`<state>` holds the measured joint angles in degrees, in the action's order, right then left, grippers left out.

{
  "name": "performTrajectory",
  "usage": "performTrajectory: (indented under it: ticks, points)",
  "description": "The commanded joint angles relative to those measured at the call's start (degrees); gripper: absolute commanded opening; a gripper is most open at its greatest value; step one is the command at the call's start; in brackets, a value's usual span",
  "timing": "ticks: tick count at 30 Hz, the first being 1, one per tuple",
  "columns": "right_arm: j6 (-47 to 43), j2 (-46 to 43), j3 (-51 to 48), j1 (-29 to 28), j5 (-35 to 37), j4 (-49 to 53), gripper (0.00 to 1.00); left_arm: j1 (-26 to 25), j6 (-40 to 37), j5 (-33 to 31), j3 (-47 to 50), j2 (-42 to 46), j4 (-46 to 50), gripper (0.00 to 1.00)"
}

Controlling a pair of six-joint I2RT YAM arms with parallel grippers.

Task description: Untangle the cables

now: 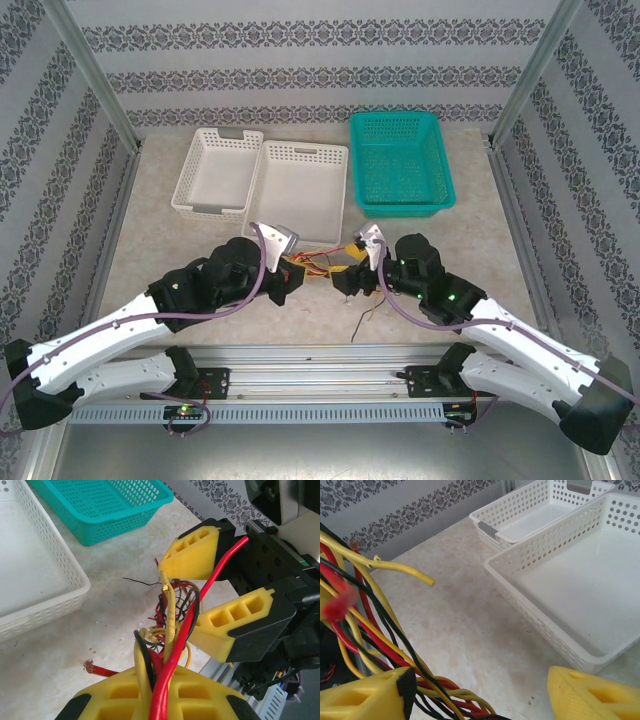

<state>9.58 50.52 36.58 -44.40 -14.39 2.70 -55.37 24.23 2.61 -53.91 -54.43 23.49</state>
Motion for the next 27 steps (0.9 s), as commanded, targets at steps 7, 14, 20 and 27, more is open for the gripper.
performTrajectory:
  ticks: [7,14,20,27]
  points:
    - [1.31,2.15,-0.94,-1.31,-5.64,-9.11,0.66,0.71,0.56,0.64,-1.96,-0.34,-6.17,0.00]
    - [2.72,3.26,-1.21,-1.54,-4.53,-12.12,0.16,0.71,0.48,0.73,-1.46,0.09,-7.49,0.00]
    - [3.18,1.14,0.41,-1.48,5.25,-9.36,0.00,0.72,-0.52,-1.49,-0.65,1.56,-6.38,0.31]
    - [8.44,-1.38,1.63,0.46,4.48,-10.43,0.00,0.79,0.28,-2.04,4.43,6.74,-7.07,0.65]
